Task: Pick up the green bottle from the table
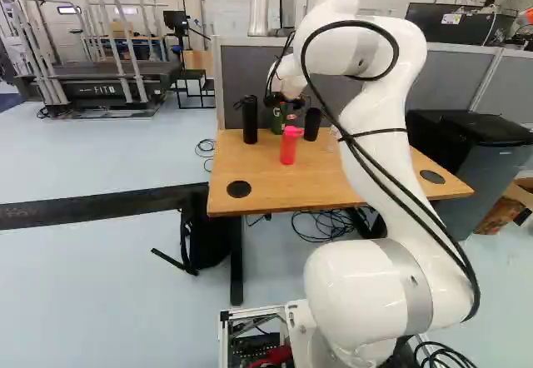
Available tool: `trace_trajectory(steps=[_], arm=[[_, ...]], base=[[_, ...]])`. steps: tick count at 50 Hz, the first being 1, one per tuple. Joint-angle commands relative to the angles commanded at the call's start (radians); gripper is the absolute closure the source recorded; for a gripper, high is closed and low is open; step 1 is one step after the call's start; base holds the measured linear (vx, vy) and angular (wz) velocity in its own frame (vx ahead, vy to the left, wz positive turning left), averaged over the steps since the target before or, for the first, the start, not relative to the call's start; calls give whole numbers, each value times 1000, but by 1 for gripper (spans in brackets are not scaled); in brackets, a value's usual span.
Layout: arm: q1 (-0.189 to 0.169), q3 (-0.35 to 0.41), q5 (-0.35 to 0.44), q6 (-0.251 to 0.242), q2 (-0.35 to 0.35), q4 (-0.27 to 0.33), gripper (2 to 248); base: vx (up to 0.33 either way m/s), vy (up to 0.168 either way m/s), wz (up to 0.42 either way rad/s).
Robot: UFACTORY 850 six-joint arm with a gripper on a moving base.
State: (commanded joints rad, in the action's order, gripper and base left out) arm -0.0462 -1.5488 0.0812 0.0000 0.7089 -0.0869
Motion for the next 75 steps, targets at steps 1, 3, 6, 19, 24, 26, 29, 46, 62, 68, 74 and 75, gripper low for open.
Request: trace_trajectory(steps=[1,3,6,19,24,26,29,46,62,68,74,75], arm=[[0,0,0,0,0,0,3],[0,-1,0,0,1,0,3],[-1,-1,0,0,1,0,3],[-1,-1,0,0,1,0,124],[-1,-1,0,0,1,0,188],[-1,-1,0,0,1,0,188],[-1,-1,0,0,1,0,215],[0,17,0,0,-33,0,215],[3,51,0,0,-86,0,215],[4,68,0,0,-109,0,215],[6,88,0,0,-135,0,215],[6,92,0,0,-139,0,215]], base=[[0,0,0],[0,0,0],[0,0,0],[0,0,0],[0,0,0],[0,0,0],[0,0,0],[0,0,0],[0,0,0],[0,0,0],[0,0,0],[0,0,0]])
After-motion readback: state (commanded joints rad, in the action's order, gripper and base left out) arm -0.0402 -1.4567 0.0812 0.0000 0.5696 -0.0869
